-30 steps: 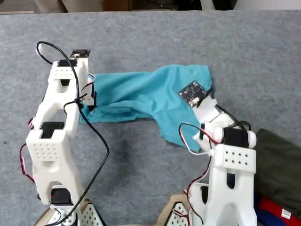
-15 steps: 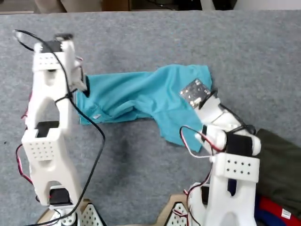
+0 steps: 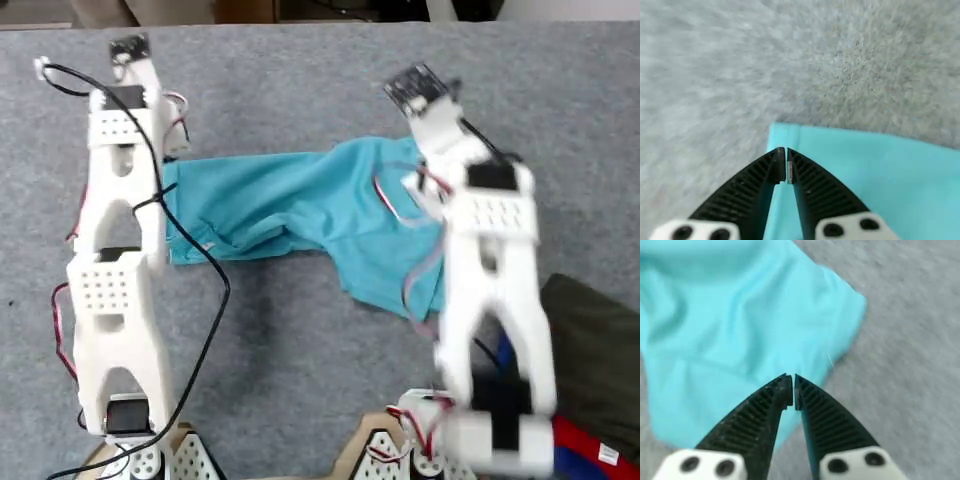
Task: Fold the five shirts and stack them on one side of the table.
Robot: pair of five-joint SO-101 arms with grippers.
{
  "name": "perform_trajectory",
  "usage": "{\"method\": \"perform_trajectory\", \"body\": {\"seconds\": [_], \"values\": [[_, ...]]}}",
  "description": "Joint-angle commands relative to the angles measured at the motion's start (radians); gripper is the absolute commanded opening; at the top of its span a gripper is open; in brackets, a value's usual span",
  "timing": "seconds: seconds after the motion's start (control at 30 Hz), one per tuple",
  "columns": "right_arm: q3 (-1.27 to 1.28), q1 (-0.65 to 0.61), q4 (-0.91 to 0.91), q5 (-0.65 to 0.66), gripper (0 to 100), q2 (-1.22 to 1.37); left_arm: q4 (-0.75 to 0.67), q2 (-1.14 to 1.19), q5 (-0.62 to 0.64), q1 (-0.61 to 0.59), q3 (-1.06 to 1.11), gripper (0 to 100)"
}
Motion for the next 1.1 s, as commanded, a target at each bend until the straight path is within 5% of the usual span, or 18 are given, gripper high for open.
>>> {"method": "perform_trajectory", "body": {"seconds": [0.0, 0.23, 0.67, 0.9, 1.07], "values": [[-0.275, -0.031, -0.018, -0.057, 0.6, 0.277, -0.068, 0.035, 0.008, 0.017, -0.048, 2], [-0.616, 0.005, 0.026, -0.135, 0.7, 0.696, -0.112, 0.105, 0.008, 0.009, -0.048, 2], [-1.526, 0.14, 0.468, 0.014, 0.6, 1.259, -0.112, 0.148, 0.014, -0.044, -0.12, 2], [-1.893, 0.062, 0.649, 0.058, 0.6, 1.394, -0.095, 0.242, 0.051, -0.066, -0.301, 2], [-1.886, -0.004, 0.747, 0.069, 0.5, 1.308, 0.012, 0.246, 0.063, -0.049, -0.479, 2]]}}
